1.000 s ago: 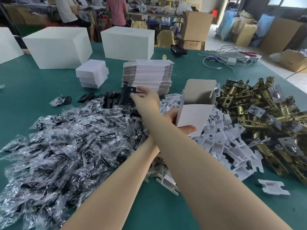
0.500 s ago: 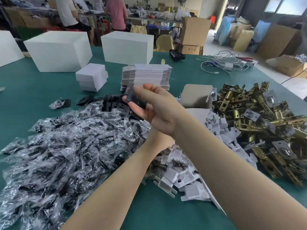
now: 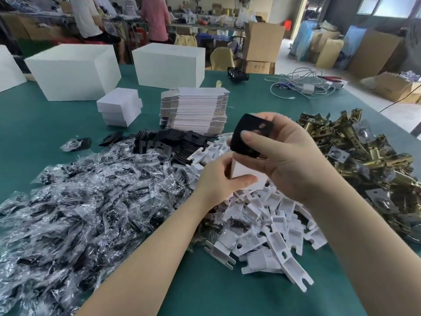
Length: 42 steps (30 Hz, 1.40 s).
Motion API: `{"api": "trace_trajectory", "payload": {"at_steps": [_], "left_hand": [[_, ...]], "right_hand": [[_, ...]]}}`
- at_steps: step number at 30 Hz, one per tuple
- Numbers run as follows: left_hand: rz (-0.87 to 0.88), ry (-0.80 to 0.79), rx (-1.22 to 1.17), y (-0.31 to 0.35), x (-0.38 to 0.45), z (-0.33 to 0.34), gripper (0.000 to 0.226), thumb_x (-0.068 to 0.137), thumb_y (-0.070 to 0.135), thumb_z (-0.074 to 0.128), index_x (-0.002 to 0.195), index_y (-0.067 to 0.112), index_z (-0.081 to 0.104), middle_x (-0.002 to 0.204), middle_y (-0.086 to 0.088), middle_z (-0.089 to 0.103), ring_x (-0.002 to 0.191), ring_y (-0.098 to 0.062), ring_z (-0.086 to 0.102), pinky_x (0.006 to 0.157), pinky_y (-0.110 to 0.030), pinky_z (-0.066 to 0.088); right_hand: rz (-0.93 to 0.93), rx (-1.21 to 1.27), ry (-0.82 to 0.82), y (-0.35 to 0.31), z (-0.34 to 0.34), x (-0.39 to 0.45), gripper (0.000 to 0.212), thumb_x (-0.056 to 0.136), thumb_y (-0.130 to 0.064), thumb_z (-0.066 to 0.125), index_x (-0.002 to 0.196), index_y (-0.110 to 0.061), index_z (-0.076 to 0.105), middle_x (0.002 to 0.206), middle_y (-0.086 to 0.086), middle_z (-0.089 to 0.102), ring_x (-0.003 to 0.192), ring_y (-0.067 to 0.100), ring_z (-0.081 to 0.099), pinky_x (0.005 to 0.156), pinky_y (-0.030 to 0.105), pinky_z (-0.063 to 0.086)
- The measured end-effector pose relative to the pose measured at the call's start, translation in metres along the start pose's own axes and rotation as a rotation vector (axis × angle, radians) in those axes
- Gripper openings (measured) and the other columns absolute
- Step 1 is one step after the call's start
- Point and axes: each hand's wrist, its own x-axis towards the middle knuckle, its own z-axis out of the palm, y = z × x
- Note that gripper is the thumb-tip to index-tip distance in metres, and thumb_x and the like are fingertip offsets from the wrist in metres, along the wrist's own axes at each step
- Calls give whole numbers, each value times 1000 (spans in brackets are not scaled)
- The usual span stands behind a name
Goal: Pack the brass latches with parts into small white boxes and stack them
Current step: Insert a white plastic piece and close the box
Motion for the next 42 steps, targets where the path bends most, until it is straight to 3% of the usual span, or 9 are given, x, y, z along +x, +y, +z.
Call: {"api": "trace_trajectory", "payload": {"at_steps": [2,5,11,17,22,26,36,38,42], "left_hand": [[-6,-24,-16,-1,0,-1,34,78,21,84,90,41,59,79,20,71,74,8,65,66,-12,53],[7,-11,-42,0,0,1,32,75,32,84,94,44,62,91,22,71,73,-2,70,62,-21,58],[1,36,-41,-4,1,2,32,65,52,77,92,39,64,86,17,69,75,-4,67,59,-15,49],[17,18,-19,-4,1,2,42,65,58,76,95,31,64,82,14,68,70,-4,66,57,-17,48],[-3,5,16,-6,3,2,46,64,58,75,99,30,64,86,11,69,76,-11,68,70,-45,59],[-20,9,-11,-5,2,2,46,63,56,76,100,30,65,89,10,69,82,-15,68,72,-51,58],[-19,2,-56,-6,2,3,43,60,51,81,99,41,64,90,14,70,73,-10,70,63,-40,61],[-23,-1,-67,-6,2,4,45,60,50,82,100,39,65,91,13,70,74,-14,70,63,-45,61],[-8,8,-41,-7,2,4,46,60,50,81,101,40,63,91,12,69,73,-13,70,63,-45,60]], "right_hand": [[-39,-26,39,-3,-9,4,25,81,0,65,104,-11,64,96,7,71,96,29,72,79,38,61],[-119,-149,75,-9,-21,11,26,78,-8,68,103,-16,70,93,-1,73,96,21,70,89,36,58],[-209,-137,37,-10,-35,25,19,79,-8,67,90,-16,54,77,2,68,71,15,68,76,29,59],[-303,-665,67,-15,-33,29,32,89,0,66,109,-25,69,89,-9,76,85,9,73,81,20,57],[-318,-735,76,-20,-34,23,25,88,1,68,96,-22,71,86,-8,76,82,6,73,77,18,56],[-352,-892,63,-30,-40,20,22,87,-2,70,92,-23,73,87,-18,74,75,-4,69,69,8,49],[-215,-1228,-73,-33,-45,18,25,88,-15,70,101,-35,75,87,-28,70,85,-14,64,77,-1,44],[-182,-1314,-89,-33,-44,17,25,89,-18,68,100,-40,74,87,-29,68,83,-17,61,78,3,45],[-129,-1427,-85,-32,-36,16,24,91,-24,64,92,-46,73,82,-30,65,82,-8,58,98,43,44]]}}
